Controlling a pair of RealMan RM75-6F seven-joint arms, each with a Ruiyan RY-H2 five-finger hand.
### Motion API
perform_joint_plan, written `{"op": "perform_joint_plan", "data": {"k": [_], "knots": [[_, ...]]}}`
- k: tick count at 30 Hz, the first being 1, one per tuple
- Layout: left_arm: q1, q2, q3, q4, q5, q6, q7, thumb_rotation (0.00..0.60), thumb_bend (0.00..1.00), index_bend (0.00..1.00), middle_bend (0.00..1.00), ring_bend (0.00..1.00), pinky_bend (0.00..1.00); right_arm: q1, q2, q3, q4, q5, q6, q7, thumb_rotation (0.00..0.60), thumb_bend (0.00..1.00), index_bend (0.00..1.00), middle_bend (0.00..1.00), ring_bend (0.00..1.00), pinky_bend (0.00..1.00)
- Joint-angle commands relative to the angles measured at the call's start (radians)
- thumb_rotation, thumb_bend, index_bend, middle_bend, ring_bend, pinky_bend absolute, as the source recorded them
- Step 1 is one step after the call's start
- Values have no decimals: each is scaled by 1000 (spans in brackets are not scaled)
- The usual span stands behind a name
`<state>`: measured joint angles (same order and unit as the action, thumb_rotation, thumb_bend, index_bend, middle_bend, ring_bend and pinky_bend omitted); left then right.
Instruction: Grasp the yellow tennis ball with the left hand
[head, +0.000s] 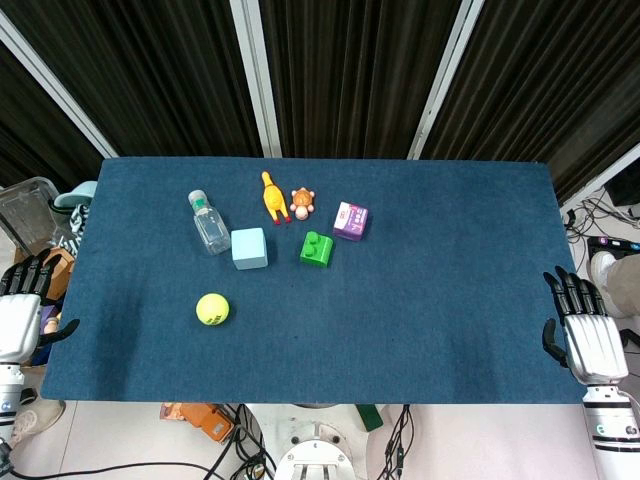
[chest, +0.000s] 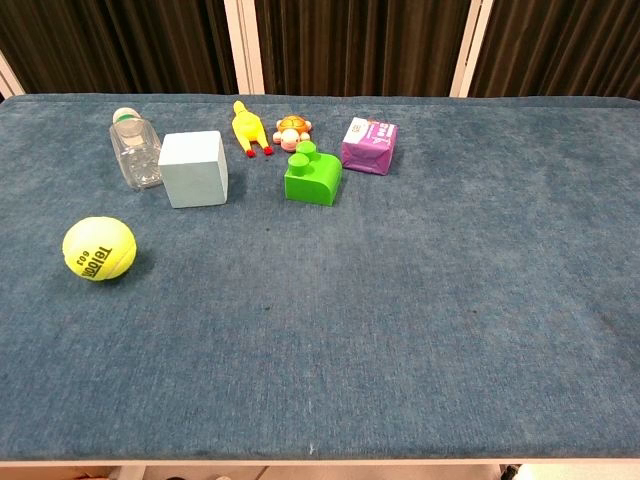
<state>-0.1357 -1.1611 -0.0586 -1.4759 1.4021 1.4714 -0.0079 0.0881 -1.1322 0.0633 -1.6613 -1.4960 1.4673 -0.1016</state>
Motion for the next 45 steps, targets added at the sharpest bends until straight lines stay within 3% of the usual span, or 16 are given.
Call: {"op": "perform_joint_plan", "data": {"k": [1,20,27,45], "knots": [[1,0,-1,1,1,-3,1,600,123,48,0,0,83,0,0,0,0,1,-1,-1,600,850,0,33,106,113],[-10,-7,8,-35,31,-54,-47,600,123,48,0,0,83,1,1,2,-2,9,-6,4,600,850,0,33,106,112],[-84,-21,46,-82,100,-189,-130,600,123,48,0,0,83,3,1,3,-2,12,-9,0,600,850,0,33,106,113],[-203,-140,42,-136,83,-348,-24,600,123,48,0,0,84,5,2,3,-1,14,-14,2,600,850,0,33,106,113]]}}
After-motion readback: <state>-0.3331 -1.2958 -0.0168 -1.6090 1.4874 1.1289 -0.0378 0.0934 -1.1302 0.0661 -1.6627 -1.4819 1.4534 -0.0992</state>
